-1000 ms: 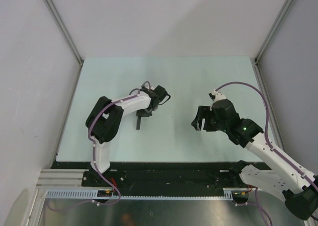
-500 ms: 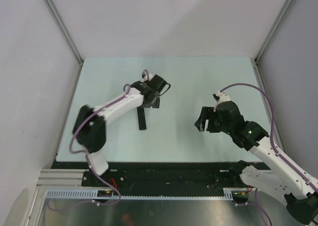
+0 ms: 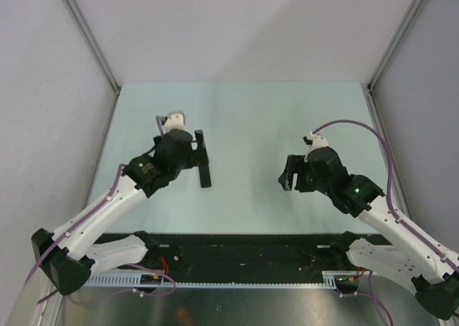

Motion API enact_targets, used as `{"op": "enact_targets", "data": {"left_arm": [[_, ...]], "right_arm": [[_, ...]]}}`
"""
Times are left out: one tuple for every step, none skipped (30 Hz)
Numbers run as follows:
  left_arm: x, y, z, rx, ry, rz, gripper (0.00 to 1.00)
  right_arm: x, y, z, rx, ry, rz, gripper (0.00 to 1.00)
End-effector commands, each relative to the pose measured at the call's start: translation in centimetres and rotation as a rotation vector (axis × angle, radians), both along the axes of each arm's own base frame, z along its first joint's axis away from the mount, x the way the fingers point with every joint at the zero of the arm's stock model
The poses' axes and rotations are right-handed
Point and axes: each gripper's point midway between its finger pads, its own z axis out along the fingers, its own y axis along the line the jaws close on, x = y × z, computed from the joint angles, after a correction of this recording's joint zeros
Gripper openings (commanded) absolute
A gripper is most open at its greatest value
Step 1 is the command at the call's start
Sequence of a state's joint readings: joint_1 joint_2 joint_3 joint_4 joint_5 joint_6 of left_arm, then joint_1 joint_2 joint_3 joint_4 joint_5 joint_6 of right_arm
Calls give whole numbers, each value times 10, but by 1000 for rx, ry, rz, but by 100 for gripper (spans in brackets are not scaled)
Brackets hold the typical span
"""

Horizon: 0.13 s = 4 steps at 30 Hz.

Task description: Load the batteries into the remote control

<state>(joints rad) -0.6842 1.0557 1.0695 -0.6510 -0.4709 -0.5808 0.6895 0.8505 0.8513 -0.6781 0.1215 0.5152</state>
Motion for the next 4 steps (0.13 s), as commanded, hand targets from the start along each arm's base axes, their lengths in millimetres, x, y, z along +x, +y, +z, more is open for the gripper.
{"op": "enact_targets", "data": {"left_arm": [[-10,0,-24,-39,28,-24,100],[-9,4,-23,-53,15,-11,100],[-13,6,-25,-80,18,-15,100],[-13,9,-23,-91,12,-6,100]], "right_arm": [[10,5,10,13,-39,-17,74],[10,6,9,14,-37,-15,74],[11,7,8,13,-35,-14,74],[11,9,9,19,-38,-11,74]]}}
